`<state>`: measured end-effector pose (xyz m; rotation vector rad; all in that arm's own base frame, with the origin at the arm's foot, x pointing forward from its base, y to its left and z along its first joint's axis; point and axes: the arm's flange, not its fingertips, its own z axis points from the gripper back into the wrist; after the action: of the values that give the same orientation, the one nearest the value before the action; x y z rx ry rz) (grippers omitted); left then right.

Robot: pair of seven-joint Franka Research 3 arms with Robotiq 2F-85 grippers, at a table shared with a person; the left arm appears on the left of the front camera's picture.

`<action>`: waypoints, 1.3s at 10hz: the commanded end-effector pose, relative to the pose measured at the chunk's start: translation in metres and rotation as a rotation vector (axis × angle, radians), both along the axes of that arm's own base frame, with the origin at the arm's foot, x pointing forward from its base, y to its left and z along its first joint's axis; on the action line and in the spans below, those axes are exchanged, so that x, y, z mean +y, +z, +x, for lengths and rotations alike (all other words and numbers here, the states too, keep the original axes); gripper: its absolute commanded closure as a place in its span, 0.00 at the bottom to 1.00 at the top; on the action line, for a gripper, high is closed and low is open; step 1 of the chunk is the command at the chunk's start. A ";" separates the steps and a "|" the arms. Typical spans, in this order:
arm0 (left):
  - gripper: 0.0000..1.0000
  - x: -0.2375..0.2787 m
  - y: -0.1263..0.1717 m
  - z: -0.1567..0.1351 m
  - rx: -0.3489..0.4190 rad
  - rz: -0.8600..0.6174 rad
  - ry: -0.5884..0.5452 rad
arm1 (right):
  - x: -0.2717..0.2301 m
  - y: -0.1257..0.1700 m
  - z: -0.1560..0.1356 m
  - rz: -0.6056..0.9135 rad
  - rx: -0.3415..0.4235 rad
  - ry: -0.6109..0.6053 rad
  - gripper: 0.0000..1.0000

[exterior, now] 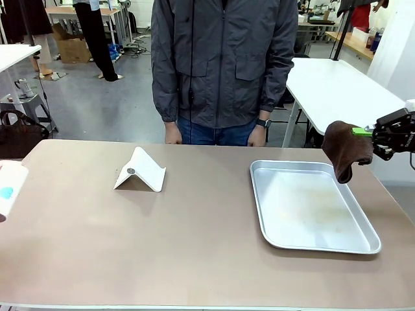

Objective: Clean the surface of the table.
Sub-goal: Clean the area not pointed to by the person, then return the Lint Roller and towel to their original positions.

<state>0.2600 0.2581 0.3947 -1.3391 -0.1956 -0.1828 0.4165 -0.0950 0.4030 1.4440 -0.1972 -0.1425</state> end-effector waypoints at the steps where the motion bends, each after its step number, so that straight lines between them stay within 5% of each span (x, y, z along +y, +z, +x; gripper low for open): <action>1: 0.78 -0.005 -0.012 0.000 -0.004 -0.025 0.031 | -0.001 0.004 0.001 0.006 -0.007 -0.001 0.90; 13: 0.78 0.000 0.000 0.000 0.000 0.000 0.000 | -0.001 0.004 0.001 0.006 -0.007 -0.001 0.90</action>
<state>0.2601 0.2584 0.3906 -1.3349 -0.1964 -0.1805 0.4165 -0.0950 0.4031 1.4440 -0.1972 -0.1425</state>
